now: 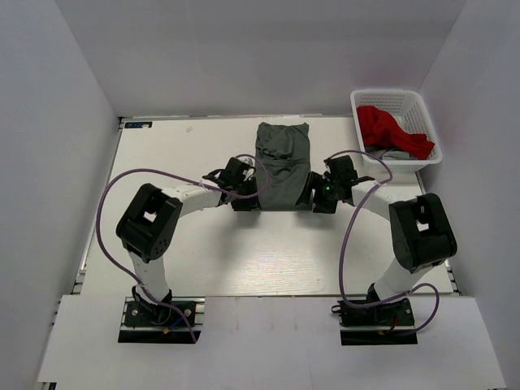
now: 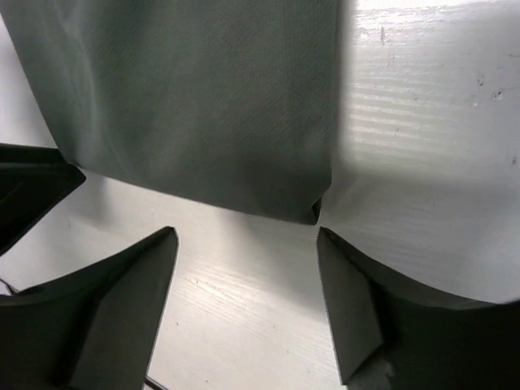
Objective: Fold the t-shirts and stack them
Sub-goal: Grab one side of the 2/3 rectangular tshirt with both arms, then fold the long partially folded tshirt into a neat square
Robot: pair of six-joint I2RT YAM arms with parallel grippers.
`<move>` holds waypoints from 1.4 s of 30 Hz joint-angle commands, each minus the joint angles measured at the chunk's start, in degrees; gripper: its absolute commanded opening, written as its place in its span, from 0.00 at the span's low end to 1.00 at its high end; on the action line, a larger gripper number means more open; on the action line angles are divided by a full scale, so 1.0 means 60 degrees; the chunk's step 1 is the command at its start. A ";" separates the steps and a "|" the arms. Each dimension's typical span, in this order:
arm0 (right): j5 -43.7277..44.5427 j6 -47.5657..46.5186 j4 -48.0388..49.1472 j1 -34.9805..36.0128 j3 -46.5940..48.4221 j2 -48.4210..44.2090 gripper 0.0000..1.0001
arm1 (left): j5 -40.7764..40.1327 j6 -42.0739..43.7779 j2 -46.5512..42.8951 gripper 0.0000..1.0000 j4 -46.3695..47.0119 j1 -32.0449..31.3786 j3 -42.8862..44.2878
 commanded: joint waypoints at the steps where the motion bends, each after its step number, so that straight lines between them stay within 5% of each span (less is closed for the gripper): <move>1: -0.0066 0.0187 0.0556 -0.0084 -0.0036 0.0355 0.74 | -0.0093 0.0111 0.0529 0.42 -0.0216 -0.0028 0.0299; 4: -0.0140 0.0216 0.0542 -0.0099 0.0023 0.0561 0.66 | 0.0129 0.0199 0.0663 0.26 -0.0216 -0.0028 0.0518; 6: -0.0008 0.0245 0.0760 -0.0084 -0.0123 0.0576 0.65 | 0.0129 0.0199 0.0750 0.26 -0.0216 -0.0028 0.0519; 13: 0.0416 0.0158 0.0777 -0.0113 -0.0007 0.0752 0.36 | 0.0231 0.0302 0.0941 0.00 -0.0318 -0.0028 0.0752; 14: 0.0417 0.0129 0.0646 -0.0113 0.0066 0.0796 0.15 | 0.0231 0.0302 0.0941 0.00 -0.0319 -0.0028 0.0753; 16: 0.0446 0.0012 0.0441 -0.0084 0.0139 0.0767 0.00 | 0.0231 0.0302 0.0854 0.00 -0.0594 -0.0028 0.0753; 32: -0.1368 -0.1995 -0.3353 0.0370 -0.2085 -0.5003 0.00 | 0.1738 -0.0152 -0.4022 0.00 -0.2060 -0.1463 -0.1781; 37: -0.1284 -0.2128 -0.4451 0.0414 -0.1532 -0.6248 0.00 | 0.2560 -0.0576 -0.5428 0.00 -0.2077 -0.1902 -0.1883; 42: -0.0711 -0.1705 -0.4133 0.0341 -0.0566 -0.6484 0.00 | 0.1729 -0.0577 -0.5431 0.00 -0.2340 -0.2005 -0.0903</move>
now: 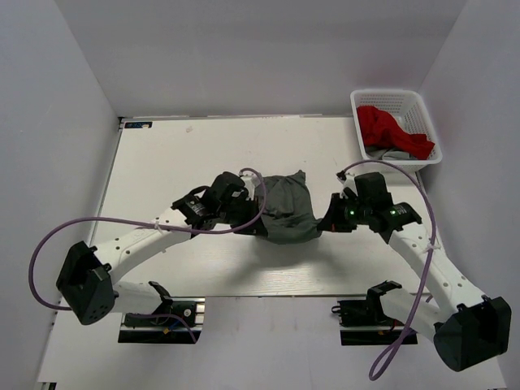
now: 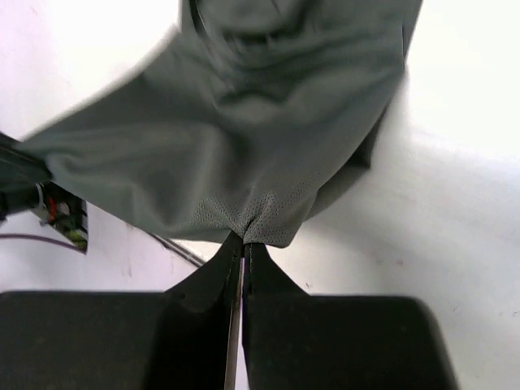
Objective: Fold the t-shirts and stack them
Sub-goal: Fold the long partially folded tshirt into a neat square
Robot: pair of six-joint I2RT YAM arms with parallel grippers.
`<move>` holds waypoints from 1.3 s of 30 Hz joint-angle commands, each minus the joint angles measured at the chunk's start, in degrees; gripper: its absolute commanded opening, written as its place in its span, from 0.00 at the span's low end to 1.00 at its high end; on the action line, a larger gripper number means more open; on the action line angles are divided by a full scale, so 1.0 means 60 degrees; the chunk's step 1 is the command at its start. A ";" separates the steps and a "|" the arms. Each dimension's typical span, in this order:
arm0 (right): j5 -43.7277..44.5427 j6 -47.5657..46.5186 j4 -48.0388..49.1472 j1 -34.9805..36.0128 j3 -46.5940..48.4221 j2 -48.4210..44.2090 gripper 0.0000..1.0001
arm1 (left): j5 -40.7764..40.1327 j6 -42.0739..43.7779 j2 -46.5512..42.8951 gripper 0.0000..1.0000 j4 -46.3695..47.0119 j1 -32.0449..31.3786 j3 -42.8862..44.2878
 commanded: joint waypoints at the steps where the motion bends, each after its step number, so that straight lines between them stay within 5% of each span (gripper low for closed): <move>1: 0.0331 0.0129 0.0120 -0.0027 0.0966 -0.0088 0.00 | -0.0521 -0.0111 -0.0164 0.00 -0.0347 -0.0038 0.0668; 18: 0.0932 0.0481 0.0912 -0.0364 0.3763 0.2651 0.00 | -0.4887 -0.1092 0.1711 0.00 -0.1403 0.0636 0.3583; 39: 0.0215 0.0408 0.1308 -0.1081 0.7104 0.7441 0.00 | -0.3718 -0.0141 0.5240 0.00 -0.0788 0.2657 0.5853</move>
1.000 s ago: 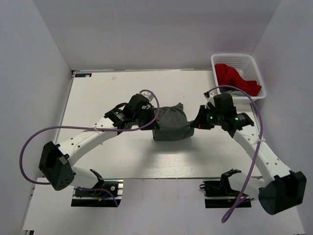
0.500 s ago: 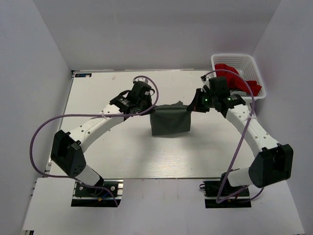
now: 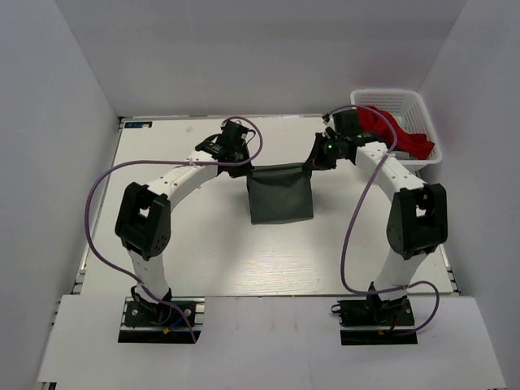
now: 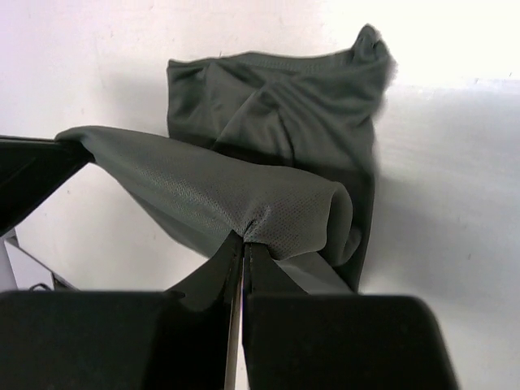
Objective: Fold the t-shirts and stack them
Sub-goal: Fold the long partially folded tshirt into a neat square, then put the neatly folded tshirt into the corner of the board with the left arm
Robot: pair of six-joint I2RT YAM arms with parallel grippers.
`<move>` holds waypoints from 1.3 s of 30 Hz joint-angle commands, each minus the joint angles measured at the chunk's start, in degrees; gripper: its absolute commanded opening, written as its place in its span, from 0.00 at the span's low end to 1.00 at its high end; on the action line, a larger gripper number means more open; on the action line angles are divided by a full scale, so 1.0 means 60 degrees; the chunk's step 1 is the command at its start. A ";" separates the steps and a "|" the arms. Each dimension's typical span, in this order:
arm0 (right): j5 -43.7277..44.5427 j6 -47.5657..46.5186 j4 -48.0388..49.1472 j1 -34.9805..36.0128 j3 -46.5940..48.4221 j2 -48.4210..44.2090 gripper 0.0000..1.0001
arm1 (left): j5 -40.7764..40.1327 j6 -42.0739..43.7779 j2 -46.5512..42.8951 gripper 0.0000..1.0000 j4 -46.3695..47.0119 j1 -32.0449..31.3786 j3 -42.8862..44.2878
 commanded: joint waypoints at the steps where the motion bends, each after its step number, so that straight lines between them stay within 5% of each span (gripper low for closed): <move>1: -0.0197 -0.0280 0.0338 -0.0262 0.0835 0.0752 0.00 | 0.0083 0.0508 0.0326 0.00 0.0148 0.0307 0.0884; 12: 0.0037 -0.0399 0.0616 -0.0379 0.2314 0.2485 0.00 | 0.0406 0.0963 0.2027 0.00 0.0018 0.0572 0.2701; 14: -0.0080 -0.0573 0.0835 -0.0394 0.2447 0.2880 0.07 | 0.0114 0.1065 0.2320 0.35 0.0017 0.0747 0.2922; 15: -0.0081 -0.0589 0.0923 -0.0437 0.2723 0.3026 0.15 | 0.0112 0.1196 0.2437 0.66 0.0118 0.0748 0.3314; 16: -0.0081 -0.0719 0.0750 -0.0467 0.3263 0.3346 0.26 | 0.0112 0.1285 0.2584 0.91 0.0119 0.0878 0.3681; 17: 0.0093 -0.0953 0.0502 -0.0482 0.4196 0.3814 0.46 | 0.0112 0.1503 0.2962 1.00 -0.0345 0.0966 0.4120; 21: 0.0329 -0.1365 -0.0936 -0.0482 0.5393 0.3909 0.90 | 0.0068 0.1900 0.3084 1.00 -0.0950 0.1084 0.5516; 29: -0.1218 -0.0707 0.1553 -0.0379 0.1162 0.1506 0.90 | 0.2351 0.1990 0.1268 1.00 0.1915 0.0778 0.1976; 39: -0.2938 -0.0252 0.3882 -0.0335 0.0250 0.2087 0.90 | 0.3641 0.1666 0.2832 1.00 0.2757 0.0689 0.2292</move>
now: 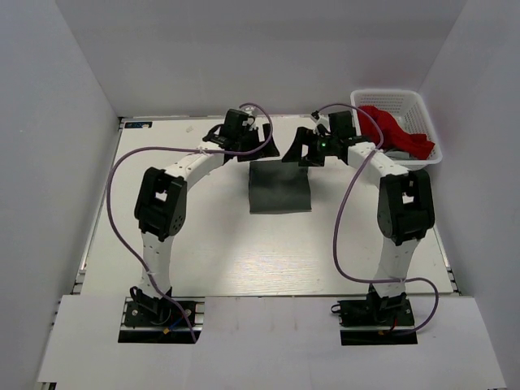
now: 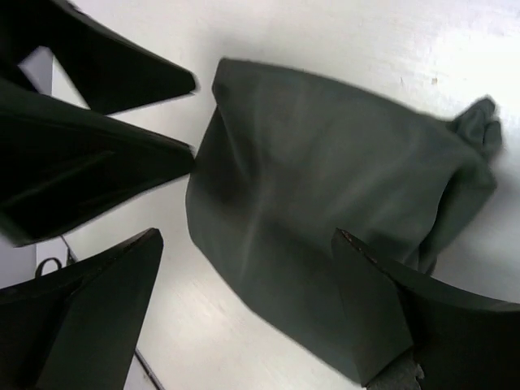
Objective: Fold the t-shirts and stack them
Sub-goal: Put the neatly folded tshirt into the corner of the board with the left arm
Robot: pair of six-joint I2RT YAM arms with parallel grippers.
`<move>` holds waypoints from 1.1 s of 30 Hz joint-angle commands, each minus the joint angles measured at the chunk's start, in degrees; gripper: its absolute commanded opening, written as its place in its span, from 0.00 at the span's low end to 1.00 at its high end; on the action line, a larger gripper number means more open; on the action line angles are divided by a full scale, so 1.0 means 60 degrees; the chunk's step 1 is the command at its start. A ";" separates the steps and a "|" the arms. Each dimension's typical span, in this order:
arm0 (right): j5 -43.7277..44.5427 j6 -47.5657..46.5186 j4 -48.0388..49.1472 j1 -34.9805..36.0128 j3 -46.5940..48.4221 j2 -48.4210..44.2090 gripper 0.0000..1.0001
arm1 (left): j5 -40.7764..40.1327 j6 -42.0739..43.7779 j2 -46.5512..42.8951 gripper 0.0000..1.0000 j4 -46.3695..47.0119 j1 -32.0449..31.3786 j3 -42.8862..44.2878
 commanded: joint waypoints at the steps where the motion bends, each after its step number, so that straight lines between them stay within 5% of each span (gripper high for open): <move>1: -0.0650 0.0276 0.1518 -0.0200 -0.0052 0.0490 0.90 | 0.0531 -0.0071 0.0669 1.00 0.0225 0.0131 0.0482; 8: -0.1557 0.1124 0.4111 -0.0581 0.0109 0.2845 0.90 | 0.0429 -0.0086 0.1374 1.00 0.0414 0.0323 0.0396; 14: -0.2362 0.1567 0.5314 -0.0801 -0.0388 0.3304 0.90 | 0.0121 -0.0086 0.1726 1.00 0.0619 0.0323 0.0087; 24: -0.1501 0.0760 0.4377 -0.0611 -0.0564 0.0730 0.90 | -0.1430 0.0573 0.0307 1.00 -0.0039 0.0323 0.1025; 33: 0.0726 0.0759 0.4493 -0.0421 -0.3737 -0.1895 0.90 | -0.1901 0.0412 -0.1613 1.00 0.0093 0.0132 -0.1608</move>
